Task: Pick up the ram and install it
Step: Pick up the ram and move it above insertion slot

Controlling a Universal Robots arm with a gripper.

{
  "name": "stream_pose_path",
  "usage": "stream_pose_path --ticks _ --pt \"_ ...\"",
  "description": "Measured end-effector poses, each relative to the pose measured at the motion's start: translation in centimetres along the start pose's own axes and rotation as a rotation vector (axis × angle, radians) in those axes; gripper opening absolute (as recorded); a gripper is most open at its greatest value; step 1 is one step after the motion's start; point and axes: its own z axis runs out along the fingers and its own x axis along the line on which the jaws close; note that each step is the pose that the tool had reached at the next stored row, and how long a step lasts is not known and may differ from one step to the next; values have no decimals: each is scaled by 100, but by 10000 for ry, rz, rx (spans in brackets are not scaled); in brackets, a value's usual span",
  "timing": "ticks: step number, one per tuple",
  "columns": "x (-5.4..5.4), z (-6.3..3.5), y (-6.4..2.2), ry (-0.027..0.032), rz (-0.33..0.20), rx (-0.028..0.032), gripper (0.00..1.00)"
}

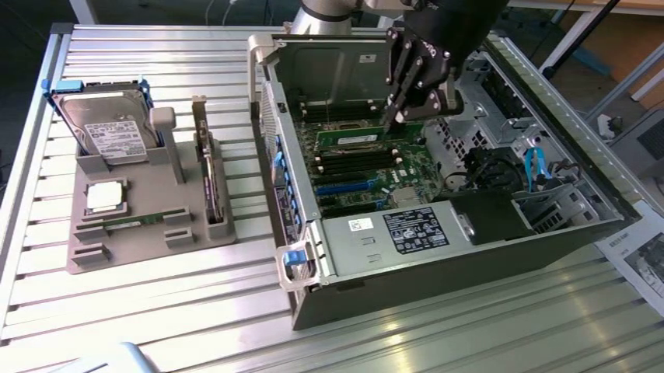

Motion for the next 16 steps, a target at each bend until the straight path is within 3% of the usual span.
stream_pose_path --ticks 5,16 --pt "2 -5 -143 0 1 -5 12" --pt "7 -20 -570 0 0 -30 12"
